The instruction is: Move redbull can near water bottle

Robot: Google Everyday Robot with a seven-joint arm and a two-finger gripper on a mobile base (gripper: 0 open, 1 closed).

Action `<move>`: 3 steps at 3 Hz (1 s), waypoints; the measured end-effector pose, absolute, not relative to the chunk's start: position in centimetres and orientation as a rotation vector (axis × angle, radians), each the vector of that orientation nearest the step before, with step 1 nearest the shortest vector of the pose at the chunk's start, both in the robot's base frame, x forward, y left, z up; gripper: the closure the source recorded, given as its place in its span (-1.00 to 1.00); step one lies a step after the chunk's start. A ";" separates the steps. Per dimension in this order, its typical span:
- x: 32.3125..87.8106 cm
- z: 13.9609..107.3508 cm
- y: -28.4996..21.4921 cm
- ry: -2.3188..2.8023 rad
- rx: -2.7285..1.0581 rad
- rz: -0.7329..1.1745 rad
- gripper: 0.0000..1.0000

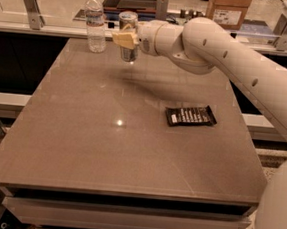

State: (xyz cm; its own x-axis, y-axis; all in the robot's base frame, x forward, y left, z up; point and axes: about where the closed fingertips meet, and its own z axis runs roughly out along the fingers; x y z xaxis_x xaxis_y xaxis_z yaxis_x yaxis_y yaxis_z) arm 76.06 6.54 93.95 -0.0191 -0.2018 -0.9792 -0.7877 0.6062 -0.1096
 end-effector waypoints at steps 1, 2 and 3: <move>77.8 92.7 8.0 1.565 -0.873 0.594 1.00; 79.2 91.3 8.8 1.561 -0.874 0.607 1.00; 80.1 90.3 9.2 1.541 -0.873 0.607 1.00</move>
Offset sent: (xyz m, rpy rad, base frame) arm 0.0457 0.0261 -0.0407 0.0125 0.0175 0.0335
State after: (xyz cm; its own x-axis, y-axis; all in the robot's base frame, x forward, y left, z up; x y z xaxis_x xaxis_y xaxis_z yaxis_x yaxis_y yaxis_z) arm 80.13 9.22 90.25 -0.0154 -0.1881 -0.9820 -0.8075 0.5816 -0.0988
